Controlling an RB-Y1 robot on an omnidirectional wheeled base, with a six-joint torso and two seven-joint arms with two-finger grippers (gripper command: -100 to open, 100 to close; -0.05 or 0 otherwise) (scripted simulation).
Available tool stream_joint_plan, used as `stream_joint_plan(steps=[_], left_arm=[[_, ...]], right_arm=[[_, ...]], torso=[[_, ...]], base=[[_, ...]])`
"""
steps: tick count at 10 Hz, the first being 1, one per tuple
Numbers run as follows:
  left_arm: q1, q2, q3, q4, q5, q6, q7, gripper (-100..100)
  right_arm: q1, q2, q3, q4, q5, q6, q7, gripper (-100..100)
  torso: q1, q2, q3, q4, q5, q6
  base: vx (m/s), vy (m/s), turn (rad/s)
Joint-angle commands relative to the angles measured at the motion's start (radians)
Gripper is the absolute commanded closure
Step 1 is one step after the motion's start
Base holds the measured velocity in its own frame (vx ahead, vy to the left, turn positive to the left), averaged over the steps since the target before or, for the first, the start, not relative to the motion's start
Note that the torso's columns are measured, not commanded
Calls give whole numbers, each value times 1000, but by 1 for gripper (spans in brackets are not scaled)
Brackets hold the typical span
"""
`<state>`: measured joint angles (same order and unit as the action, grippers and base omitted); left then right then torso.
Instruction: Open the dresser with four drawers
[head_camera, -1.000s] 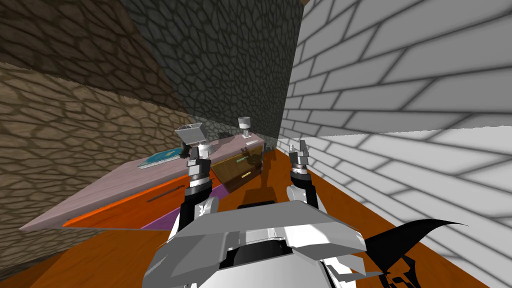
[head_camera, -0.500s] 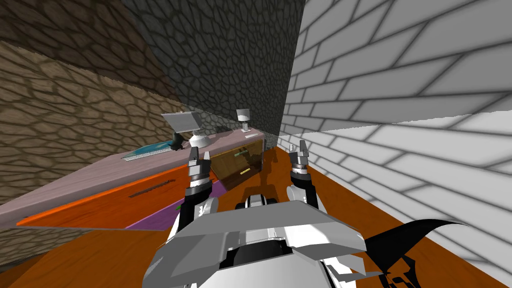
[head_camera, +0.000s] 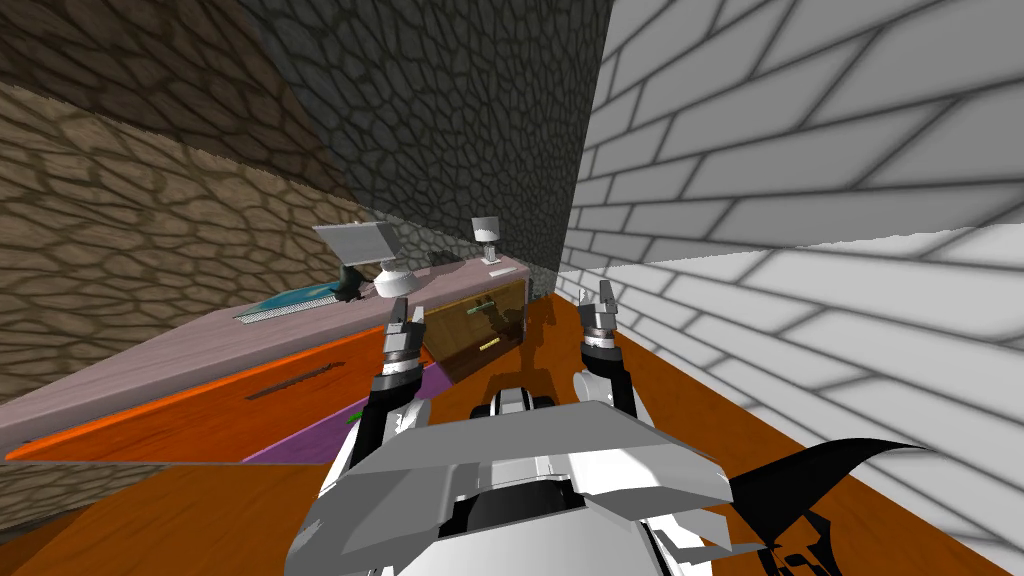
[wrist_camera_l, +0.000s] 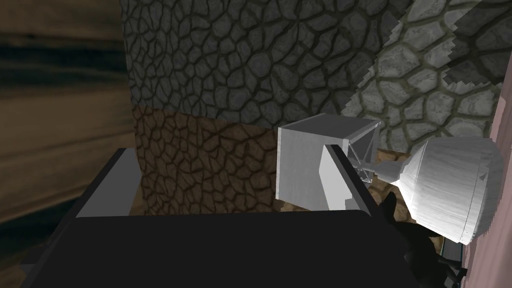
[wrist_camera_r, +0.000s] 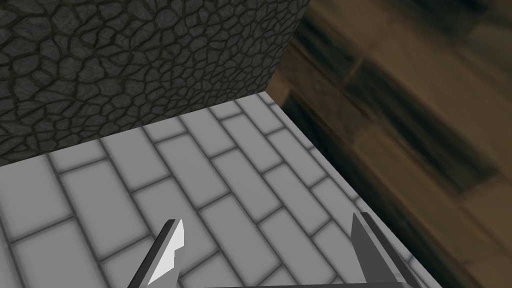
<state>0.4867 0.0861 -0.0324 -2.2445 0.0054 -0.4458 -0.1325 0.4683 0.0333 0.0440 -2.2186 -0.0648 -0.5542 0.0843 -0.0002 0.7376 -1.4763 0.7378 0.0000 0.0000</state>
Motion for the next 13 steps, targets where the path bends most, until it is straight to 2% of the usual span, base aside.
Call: stream_joint_plan(steps=[1,7,13], left_arm=[[-5,44,8,53,5,-12,3,-100],[-19,106,34,199,23,-36,15,-100],[-34,126,67,367,45,-70,29,-100]], right_arm=[[0,0,0,0,0,0,0,0],[0,0,0,0,0,0,0,0],[0,0,0,0,0,0,0,0]], torso=[[-1,0,0,0,0,0],[0,1,0,0,0,0],[1,1,0,0,0,0]], base=[[60,-40,23],[74,-48,25],[94,-61,31]])
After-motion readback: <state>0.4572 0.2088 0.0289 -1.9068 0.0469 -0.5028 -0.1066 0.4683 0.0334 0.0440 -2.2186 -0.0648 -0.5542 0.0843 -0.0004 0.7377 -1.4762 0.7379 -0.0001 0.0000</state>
